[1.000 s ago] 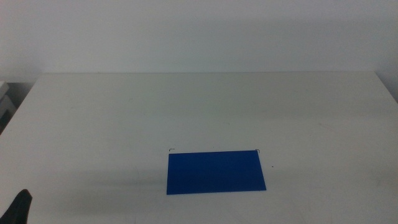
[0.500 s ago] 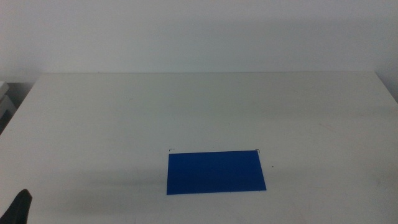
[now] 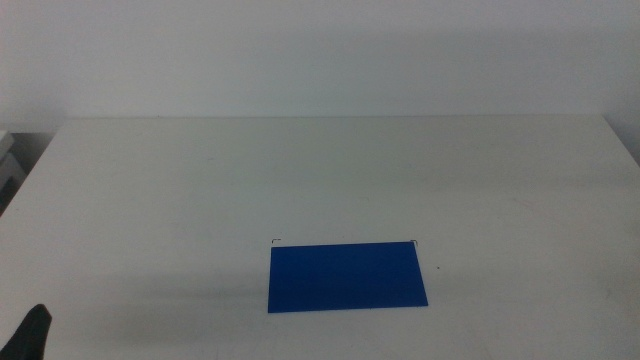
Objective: Use one arm to grab the shoe from the table and place it on the mat.
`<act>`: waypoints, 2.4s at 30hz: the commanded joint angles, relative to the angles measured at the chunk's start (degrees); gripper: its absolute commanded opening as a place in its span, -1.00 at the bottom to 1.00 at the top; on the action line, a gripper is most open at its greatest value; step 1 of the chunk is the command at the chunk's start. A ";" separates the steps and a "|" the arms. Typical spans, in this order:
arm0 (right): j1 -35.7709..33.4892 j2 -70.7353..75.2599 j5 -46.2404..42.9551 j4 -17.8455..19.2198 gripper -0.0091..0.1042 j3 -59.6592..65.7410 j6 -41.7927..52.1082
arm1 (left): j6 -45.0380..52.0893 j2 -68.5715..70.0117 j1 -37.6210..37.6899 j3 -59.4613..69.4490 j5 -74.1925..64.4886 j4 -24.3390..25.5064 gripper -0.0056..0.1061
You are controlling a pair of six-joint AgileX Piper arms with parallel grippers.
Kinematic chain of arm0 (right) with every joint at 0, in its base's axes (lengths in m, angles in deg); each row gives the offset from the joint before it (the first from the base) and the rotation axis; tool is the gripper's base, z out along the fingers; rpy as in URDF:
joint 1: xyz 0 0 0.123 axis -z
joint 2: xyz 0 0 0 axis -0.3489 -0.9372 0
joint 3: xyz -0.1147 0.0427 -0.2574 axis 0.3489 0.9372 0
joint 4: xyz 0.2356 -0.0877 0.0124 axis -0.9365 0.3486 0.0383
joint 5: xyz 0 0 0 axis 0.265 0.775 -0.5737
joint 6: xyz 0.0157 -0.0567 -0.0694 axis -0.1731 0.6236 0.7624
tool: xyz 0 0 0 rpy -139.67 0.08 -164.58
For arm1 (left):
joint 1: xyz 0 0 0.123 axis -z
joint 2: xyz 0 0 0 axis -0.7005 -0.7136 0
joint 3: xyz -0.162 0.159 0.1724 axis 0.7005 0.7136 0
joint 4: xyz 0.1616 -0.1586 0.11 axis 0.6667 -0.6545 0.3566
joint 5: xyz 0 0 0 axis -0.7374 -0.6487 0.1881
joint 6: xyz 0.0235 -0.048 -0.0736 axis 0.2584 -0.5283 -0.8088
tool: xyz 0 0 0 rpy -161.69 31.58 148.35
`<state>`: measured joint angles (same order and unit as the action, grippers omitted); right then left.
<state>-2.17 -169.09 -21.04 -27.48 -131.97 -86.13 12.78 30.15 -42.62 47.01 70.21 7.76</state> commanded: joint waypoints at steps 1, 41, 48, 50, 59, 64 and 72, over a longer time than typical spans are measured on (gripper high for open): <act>-2.19 3.22 2.20 0.52 -0.91 -2.63 -0.21 | -0.26 0.76 0.23 0.40 4.68 -0.55 0.78; -57.37 -23.01 27.75 -3.59 -0.90 -57.12 2.20 | -0.26 0.76 0.23 0.40 4.68 -0.55 0.78; -57.37 -23.01 28.89 -9.49 -0.90 -57.12 30.89 | -0.26 0.76 0.23 0.40 4.68 -0.55 0.78; -57.37 -23.01 28.89 -9.24 -0.90 -57.12 36.74 | -0.26 0.76 0.23 0.40 4.68 -0.55 0.78; -57.37 -23.01 28.69 -6.42 -0.90 -57.12 52.21 | -0.26 0.76 0.23 0.40 4.68 -0.55 0.78; -57.37 -23.07 28.58 -6.37 -0.90 -57.12 54.70 | -0.26 0.76 0.23 0.40 4.68 -0.55 0.78; -57.37 -23.07 28.88 -6.84 -0.90 -57.12 96.13 | -0.26 0.76 0.23 0.40 4.68 -0.55 0.78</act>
<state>-59.58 -195.84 4.41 -35.04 -187.27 1.90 12.78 30.15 -42.62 47.01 70.21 7.76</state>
